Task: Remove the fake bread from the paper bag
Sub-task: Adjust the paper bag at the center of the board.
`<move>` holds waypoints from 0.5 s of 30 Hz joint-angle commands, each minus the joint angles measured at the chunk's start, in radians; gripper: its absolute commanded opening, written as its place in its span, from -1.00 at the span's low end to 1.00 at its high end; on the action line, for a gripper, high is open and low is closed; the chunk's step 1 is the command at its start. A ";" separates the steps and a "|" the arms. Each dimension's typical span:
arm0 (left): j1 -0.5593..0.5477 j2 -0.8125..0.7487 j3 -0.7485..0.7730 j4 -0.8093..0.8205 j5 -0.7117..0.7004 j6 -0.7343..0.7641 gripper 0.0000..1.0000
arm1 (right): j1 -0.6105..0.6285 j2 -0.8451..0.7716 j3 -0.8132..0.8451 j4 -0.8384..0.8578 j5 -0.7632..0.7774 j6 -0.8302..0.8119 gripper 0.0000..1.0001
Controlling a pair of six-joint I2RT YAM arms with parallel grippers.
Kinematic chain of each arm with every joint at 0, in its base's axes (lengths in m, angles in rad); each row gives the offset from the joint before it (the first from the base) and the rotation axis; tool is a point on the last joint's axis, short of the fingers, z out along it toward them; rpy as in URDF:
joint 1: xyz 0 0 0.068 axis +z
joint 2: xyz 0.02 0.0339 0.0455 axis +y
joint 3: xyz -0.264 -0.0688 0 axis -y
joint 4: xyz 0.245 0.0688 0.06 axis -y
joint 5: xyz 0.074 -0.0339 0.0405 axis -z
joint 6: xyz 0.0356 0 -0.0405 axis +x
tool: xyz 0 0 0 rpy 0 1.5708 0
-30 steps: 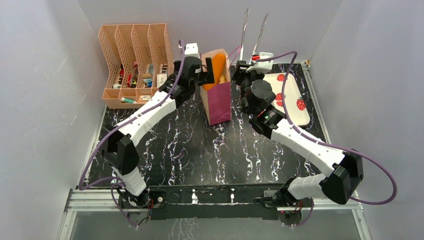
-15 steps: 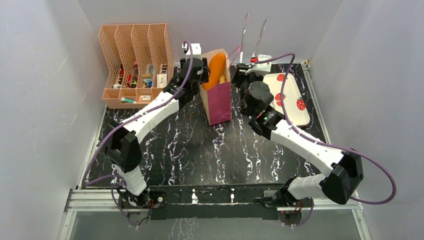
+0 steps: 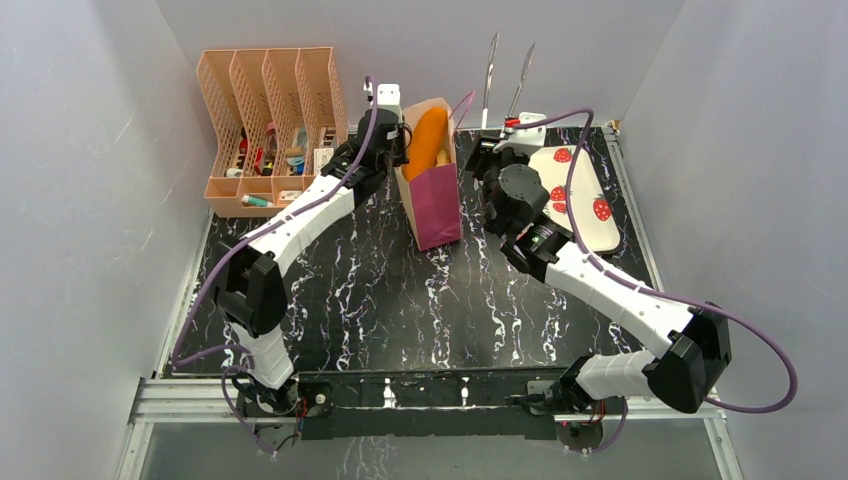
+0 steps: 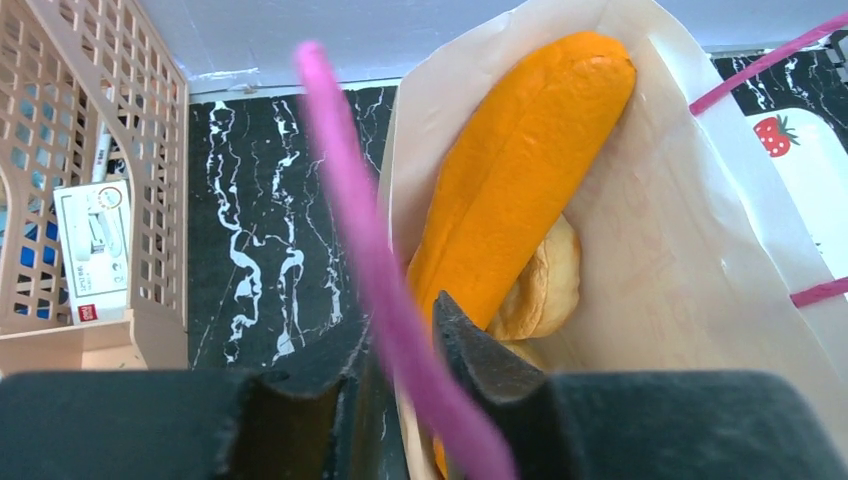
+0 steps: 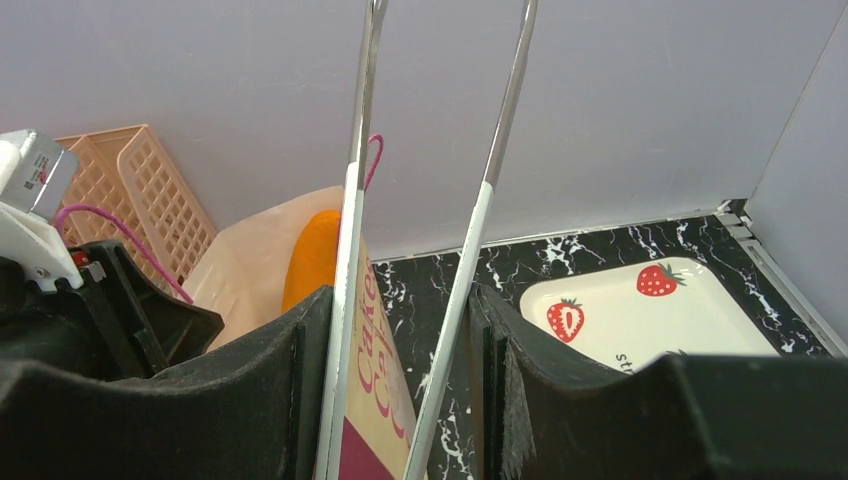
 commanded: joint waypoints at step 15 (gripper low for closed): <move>0.059 0.048 0.172 0.082 -0.013 0.231 -1.00 | -0.006 -0.065 0.006 0.009 -0.002 0.018 -0.24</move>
